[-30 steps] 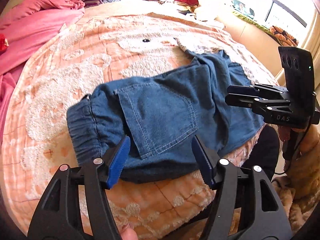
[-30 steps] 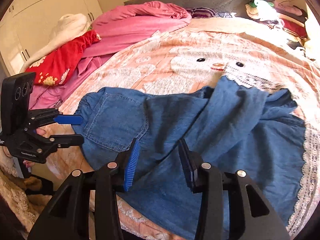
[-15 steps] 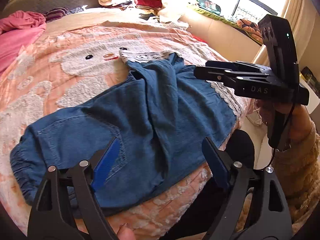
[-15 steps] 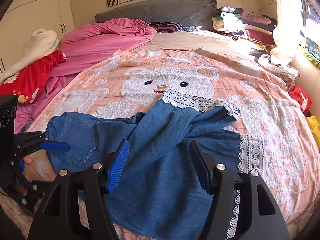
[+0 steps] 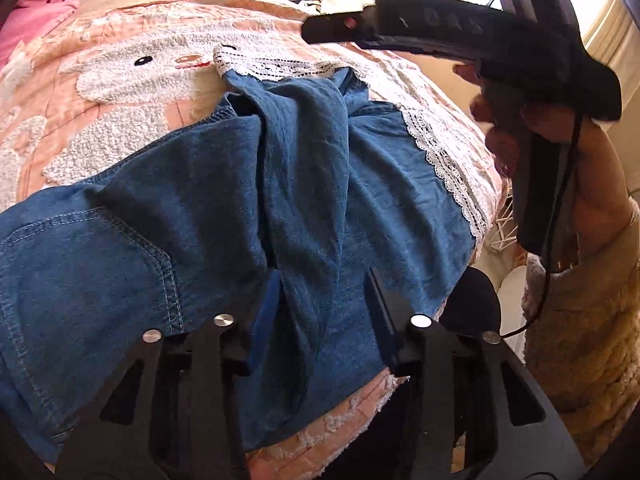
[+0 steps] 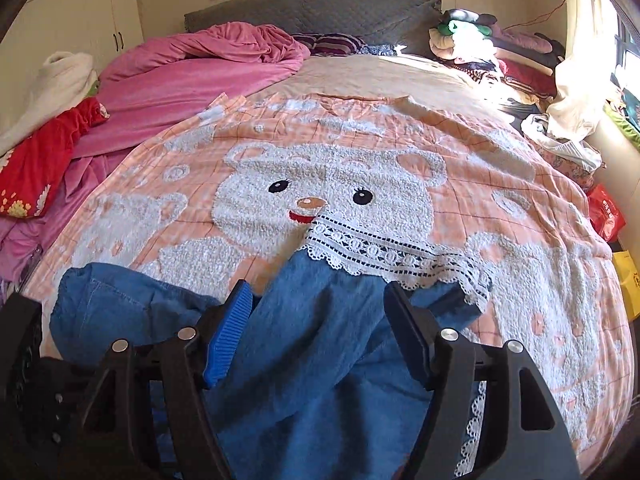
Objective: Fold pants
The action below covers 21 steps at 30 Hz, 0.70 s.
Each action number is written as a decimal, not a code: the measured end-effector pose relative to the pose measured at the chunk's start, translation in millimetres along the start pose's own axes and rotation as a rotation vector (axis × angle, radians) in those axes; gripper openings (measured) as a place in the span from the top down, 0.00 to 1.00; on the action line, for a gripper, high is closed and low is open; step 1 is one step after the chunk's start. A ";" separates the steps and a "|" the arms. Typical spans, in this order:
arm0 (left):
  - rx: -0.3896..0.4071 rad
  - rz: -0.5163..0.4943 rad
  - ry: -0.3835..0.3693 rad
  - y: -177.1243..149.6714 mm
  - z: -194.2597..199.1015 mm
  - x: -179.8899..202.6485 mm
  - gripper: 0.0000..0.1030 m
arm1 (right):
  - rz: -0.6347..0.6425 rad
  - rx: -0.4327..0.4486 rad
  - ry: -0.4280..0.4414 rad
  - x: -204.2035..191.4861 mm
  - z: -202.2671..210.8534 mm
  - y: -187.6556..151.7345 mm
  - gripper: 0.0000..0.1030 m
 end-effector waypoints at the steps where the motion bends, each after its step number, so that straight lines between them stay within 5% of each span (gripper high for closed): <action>1: -0.010 0.007 0.005 -0.8 -4.2 -1.7 0.76 | 0.007 -0.015 -0.011 -0.2 -8.6 5.7 0.35; 6: -0.007 0.003 -0.002 -2.1 -10.4 -1.4 0.77 | 0.040 -0.083 -0.089 -0.2 -52.4 28.8 0.35; 14: -0.002 -0.004 -0.004 -3.3 -11.2 -1.7 0.77 | 0.002 -0.184 -0.096 -6.3 -117.5 55.1 0.37; 17: 0.000 -0.004 -0.013 -3.5 -9.6 -2.2 0.77 | -0.013 -0.225 -0.153 6.5 -135.6 51.0 0.66; 19: 0.004 -0.005 -0.017 -4.7 -6.1 -3.7 0.77 | -0.026 -0.190 -0.118 11.4 -128.8 49.9 0.87; 21: 0.012 -0.010 -0.026 -5.7 -3.1 -4.6 0.76 | -0.082 -0.138 -0.068 19.7 -111.5 48.7 0.88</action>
Point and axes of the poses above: each gripper's, at about its wrist camera, not at the fingertips, and z roughly against the way its jaws point, x to its right, y to its top, the point moved 9 cm from there along -z, roughly the way its jaws point, and after that the axes turned 12 degrees about -x, right-handed, at the moved point
